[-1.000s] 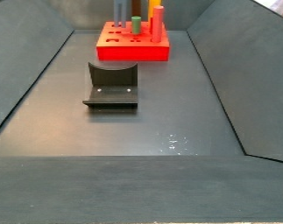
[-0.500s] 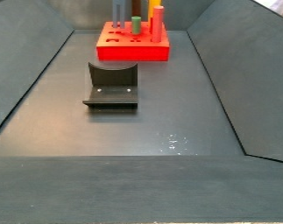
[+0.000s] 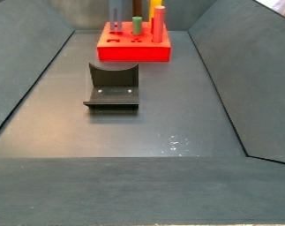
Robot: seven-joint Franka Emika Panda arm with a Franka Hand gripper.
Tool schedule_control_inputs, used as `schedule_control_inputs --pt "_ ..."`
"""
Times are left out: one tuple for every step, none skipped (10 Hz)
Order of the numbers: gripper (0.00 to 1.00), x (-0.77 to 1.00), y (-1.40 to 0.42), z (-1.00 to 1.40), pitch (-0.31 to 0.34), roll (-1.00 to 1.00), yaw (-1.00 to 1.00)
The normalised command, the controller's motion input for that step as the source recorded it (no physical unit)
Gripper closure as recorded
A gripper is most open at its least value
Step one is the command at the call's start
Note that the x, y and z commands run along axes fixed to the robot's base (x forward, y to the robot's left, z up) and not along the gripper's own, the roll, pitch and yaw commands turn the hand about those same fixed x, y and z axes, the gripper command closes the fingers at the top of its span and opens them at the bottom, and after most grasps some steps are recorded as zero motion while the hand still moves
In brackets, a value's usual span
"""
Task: Pick up the double-square object. Move up. Rotate the double-square object. Place the double-square object on the fixture. Regrasp the double-square object. Move to above the board. Insert the double-square object.
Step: Insert the double-square object.
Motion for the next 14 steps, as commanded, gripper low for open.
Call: schedule_control_inputs --pt "1.00 -0.05 -0.03 -0.03 -0.063 0.00 0.00" --pt "1.00 0.64 0.03 -0.15 -0.316 -0.06 0.00" --pt "1.00 0.93 0.12 -0.18 -0.309 -0.04 0.00" --pt "1.00 0.96 0.11 -0.15 -0.180 0.00 0.00" --pt "1.00 0.46 0.00 -0.15 0.189 0.27 0.00" --pt "1.00 0.00 -0.02 0.00 0.253 0.27 -0.33" --pt "1.00 -0.35 0.00 -0.07 0.000 0.07 -0.28" --pt "1.00 -0.20 -0.05 -0.12 0.021 0.09 -0.18" --pt "1.00 -0.21 -0.21 0.04 0.260 0.28 -0.07" --pt "1.00 -0.06 -0.31 0.39 0.174 0.14 0.00" --pt "1.00 0.00 -0.35 0.67 0.116 0.10 0.00" --pt "1.00 0.07 -0.23 0.76 0.101 0.06 0.04" --pt "1.00 0.00 -0.09 0.33 0.214 0.25 0.00" --pt "1.00 -0.02 -0.03 0.00 0.284 0.43 0.02"
